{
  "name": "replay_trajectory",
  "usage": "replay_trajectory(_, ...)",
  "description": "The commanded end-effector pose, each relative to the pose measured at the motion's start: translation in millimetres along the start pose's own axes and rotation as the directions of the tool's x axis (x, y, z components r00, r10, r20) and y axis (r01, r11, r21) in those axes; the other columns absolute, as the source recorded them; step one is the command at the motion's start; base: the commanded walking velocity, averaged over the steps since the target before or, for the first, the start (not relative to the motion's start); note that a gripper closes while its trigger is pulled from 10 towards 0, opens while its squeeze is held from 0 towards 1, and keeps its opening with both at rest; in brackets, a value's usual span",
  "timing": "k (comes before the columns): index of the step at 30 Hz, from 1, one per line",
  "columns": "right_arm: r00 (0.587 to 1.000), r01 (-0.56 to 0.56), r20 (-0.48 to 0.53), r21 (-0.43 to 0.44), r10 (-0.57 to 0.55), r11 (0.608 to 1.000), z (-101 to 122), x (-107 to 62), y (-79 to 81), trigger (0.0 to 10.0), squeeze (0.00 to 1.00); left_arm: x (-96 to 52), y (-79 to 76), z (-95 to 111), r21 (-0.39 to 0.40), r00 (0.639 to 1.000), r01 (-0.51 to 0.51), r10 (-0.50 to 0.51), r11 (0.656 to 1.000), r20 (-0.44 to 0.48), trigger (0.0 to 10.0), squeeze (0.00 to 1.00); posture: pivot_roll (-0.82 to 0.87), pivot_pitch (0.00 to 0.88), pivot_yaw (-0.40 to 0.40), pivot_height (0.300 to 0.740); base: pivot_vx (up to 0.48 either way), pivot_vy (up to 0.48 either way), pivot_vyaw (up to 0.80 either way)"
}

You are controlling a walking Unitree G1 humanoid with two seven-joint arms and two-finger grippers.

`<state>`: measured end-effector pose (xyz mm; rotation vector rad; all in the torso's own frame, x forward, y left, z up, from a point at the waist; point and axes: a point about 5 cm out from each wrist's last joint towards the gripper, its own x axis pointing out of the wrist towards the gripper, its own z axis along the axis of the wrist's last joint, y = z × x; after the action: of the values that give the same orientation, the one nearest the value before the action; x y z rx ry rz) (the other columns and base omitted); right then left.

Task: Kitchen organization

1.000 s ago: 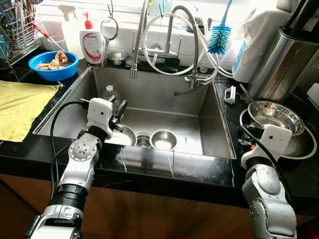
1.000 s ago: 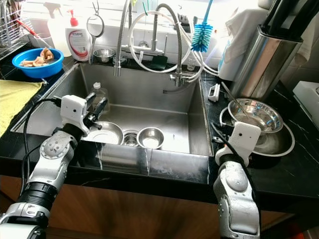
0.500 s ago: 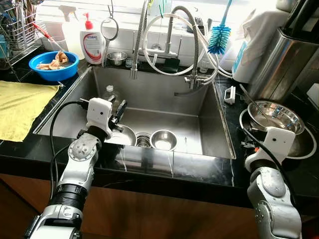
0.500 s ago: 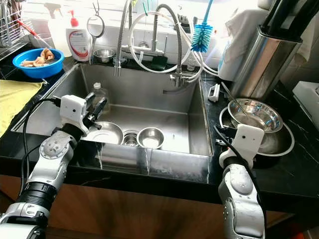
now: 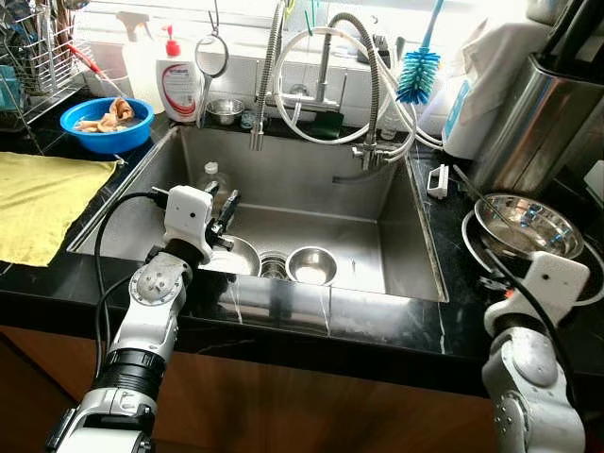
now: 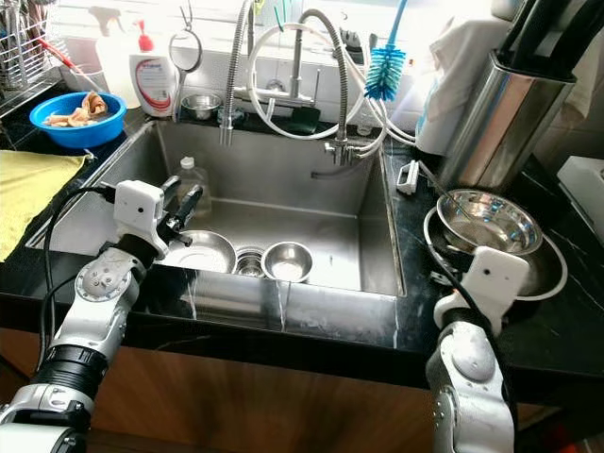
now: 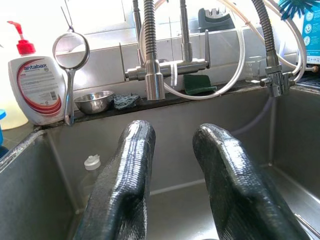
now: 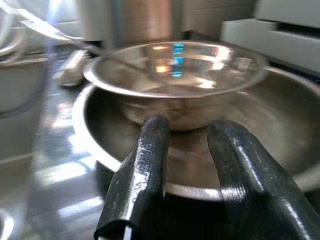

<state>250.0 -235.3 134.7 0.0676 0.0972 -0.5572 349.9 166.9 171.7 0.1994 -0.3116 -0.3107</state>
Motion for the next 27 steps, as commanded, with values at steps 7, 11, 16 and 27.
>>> replay_trajectory(7,0.996,-0.008,0.093,-0.036,0.011,0.999,16,0.1,0.7,10.0,0.00,4.6,-1.9,4,0.013,1.000,0.017,-0.017,1.000,0.008,10.0,0.00,0.09,0.000,-0.078,0.740,0.000,0.000,0.00)
replay_trajectory(11,0.987,-0.057,0.146,-0.052,0.064,0.997,23,-2.1,10.8,10.0,0.00,4.8,-1.2,4,0.013,1.000,0.014,-0.014,1.000,0.010,10.0,0.00,0.09,0.000,-0.078,0.740,0.000,0.000,0.00)
replay_trajectory(16,0.976,-0.117,0.181,-0.050,0.124,0.992,27,-4.4,19.1,10.0,0.00,4.9,0.4,4,0.017,1.000,0.012,-0.013,1.000,0.010,10.0,0.00,0.09,0.000,-0.079,0.740,0.000,0.000,0.00)
replay_trajectory(27,0.965,-0.236,0.105,-0.066,0.242,0.970,11,-4.5,28.1,10.0,0.00,5.2,-1.1,5,0.016,1.000,0.020,-0.020,1.000,0.016,10.0,0.00,0.10,0.000,-0.081,0.740,0.000,0.000,0.00)
